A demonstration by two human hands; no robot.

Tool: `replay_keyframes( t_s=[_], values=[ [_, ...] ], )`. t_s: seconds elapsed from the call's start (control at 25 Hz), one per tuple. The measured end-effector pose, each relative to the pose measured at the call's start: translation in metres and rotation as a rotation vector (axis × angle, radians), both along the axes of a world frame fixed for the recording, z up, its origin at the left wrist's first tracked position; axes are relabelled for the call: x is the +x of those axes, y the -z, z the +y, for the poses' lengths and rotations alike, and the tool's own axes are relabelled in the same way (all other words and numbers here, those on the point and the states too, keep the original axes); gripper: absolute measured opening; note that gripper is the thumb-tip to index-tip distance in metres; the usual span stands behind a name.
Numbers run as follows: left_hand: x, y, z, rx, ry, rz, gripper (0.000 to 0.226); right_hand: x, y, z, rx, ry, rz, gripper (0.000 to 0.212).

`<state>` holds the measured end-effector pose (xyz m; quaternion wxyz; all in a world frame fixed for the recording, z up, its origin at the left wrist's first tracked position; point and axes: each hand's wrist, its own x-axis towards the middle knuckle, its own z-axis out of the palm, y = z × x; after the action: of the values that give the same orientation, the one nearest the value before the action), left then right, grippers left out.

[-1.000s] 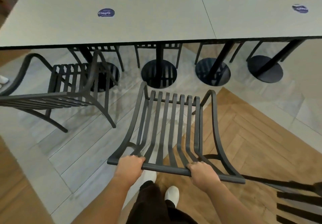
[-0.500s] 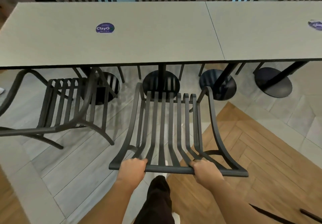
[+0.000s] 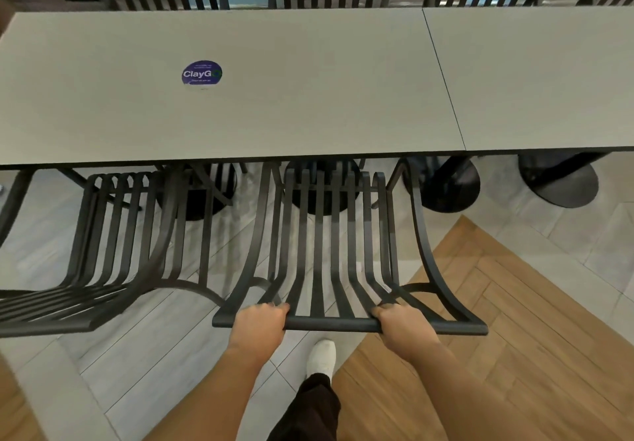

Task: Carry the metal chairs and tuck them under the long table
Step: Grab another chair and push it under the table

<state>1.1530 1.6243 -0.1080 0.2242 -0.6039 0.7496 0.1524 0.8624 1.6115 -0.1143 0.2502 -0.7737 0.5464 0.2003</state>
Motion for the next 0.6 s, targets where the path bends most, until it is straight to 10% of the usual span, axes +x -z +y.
replay_keyframes(
  t_s=[0.6],
  values=[
    [0.008, -0.002, -0.093, 0.013, -0.039, -0.019, 0.030, 0.010, 0.006, -0.097, -0.022, -0.006, -0.006, 0.022]
  ],
)
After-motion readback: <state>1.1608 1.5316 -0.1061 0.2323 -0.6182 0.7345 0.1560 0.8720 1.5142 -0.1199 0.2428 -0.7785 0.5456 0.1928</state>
